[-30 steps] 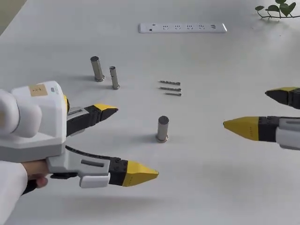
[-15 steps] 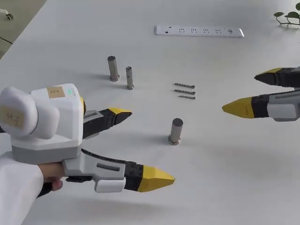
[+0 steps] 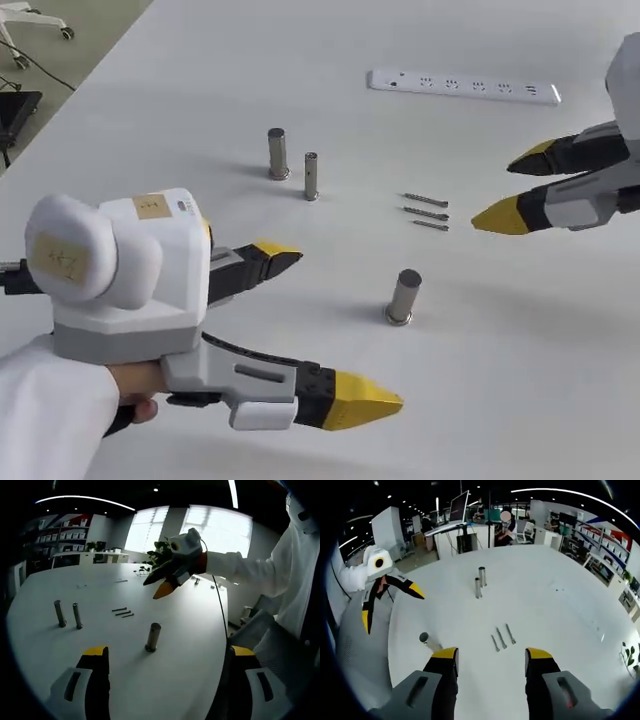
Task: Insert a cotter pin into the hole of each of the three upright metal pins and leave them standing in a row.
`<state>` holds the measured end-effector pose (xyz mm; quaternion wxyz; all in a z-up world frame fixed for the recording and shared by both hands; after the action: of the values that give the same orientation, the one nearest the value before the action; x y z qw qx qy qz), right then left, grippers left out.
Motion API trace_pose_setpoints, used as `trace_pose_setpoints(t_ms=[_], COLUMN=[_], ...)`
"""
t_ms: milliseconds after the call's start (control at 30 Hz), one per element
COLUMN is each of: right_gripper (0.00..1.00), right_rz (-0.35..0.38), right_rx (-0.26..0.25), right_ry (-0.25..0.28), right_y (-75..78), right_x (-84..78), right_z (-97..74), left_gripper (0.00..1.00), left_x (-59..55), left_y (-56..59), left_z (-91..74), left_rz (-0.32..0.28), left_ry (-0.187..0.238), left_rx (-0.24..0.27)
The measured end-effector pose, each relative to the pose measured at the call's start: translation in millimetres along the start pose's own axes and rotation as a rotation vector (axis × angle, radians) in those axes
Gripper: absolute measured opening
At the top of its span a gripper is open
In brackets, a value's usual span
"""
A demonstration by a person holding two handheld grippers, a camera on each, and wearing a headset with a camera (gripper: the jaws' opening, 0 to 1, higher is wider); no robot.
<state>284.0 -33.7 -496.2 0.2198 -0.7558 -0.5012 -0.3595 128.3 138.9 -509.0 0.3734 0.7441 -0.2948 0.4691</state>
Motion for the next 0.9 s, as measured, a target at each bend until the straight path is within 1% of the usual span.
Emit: trace_pose_setpoints(t_ms=[100, 167, 200, 333, 400, 433, 467, 500, 600, 667, 767, 800, 833, 900], right_gripper=[0.46, 0.43, 0.43, 0.38, 0.33, 0.30, 0.24, 0.21, 0.20, 0.17, 0.13, 0.06, 0.03, 0.05], right_rz=[-0.023, -0.027, -0.029, -0.044, -0.055, -0.055, -0.064, -0.067, -0.057, -0.084, -0.068, -0.060, -0.067, -0.066], right_rx=[0.012, 0.015, 0.018, 0.046, 0.052, 0.053, 0.065, 0.073, 0.075, 0.082, 0.082, 0.086, 0.096, 0.089], right_ry=[-0.024, -0.067, -0.076, -0.092, -0.096, -0.098, -0.103, -0.105, -0.126, -0.144, -0.173, -0.182, -0.181, -0.195], right_y=[5.5, 9.4, 11.1, 12.9, 13.2, 12.9, 12.3, 12.6, 14.5, 14.5, 18.6, 18.2, 17.5, 18.4], right_x=[0.7, -3.6, -4.4, -5.2, -5.2, -5.4, -5.9, -5.8, -6.9, -8.8, -15.4, -18.0, -19.5, -22.0], right_z=[12.4, 18.4, 23.1, 36.0, 42.2, 43.3, 46.8, 50.9, 59.2, 63.2, 69.1, 70.2, 71.1, 73.2], left_gripper=[0.99, 0.99, 0.98, 0.97, 0.97, 0.96, 0.94, 0.94, 0.94, 0.93, 0.93, 0.93, 0.94, 0.94], left_x=[2.7, 6.4, 8.7, 12.6, 14.4, 14.7, 14.7, 14.6, 13.2, 12.6, 13.1, 13.3, 13.5, 13.2], left_y=[-0.7, -1.1, -1.0, -1.6, -1.8, -1.2, 0.2, 0.4, -0.1, -0.9, -0.5, -0.2, 0.1, 0.1], left_z=[0.4, 0.9, 1.0, 1.4, 1.5, 1.5, 1.5, 1.5, 1.2, 0.8, 0.0, -0.1, 0.2, 0.9], left_rz=[-0.007, -0.013, -0.015, -0.011, -0.016, -0.021, -0.030, -0.031, -0.032, -0.036, -0.034, -0.033, -0.033, -0.032], left_ry=[0.014, 0.032, 0.040, 0.051, 0.064, 0.067, 0.068, 0.068, 0.062, 0.062, 0.069, 0.070, 0.072, 0.072], left_rx=[0.011, 0.019, 0.021, 0.033, 0.038, 0.035, 0.026, 0.025, 0.030, 0.035, 0.031, 0.029, 0.028, 0.029])
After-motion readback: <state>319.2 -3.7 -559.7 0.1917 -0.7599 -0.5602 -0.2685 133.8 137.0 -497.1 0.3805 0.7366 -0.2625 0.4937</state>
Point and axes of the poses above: the centre of the closed fingertips' face, and the gripper's own axes: z roughly forward along the fingers, y roughly to its right, x roughly out of its top, the point moved 5 cm from there along -z, roughly backward along the fingers, and after that the axes turned 7 degrees about y, right-handed, at the moved point
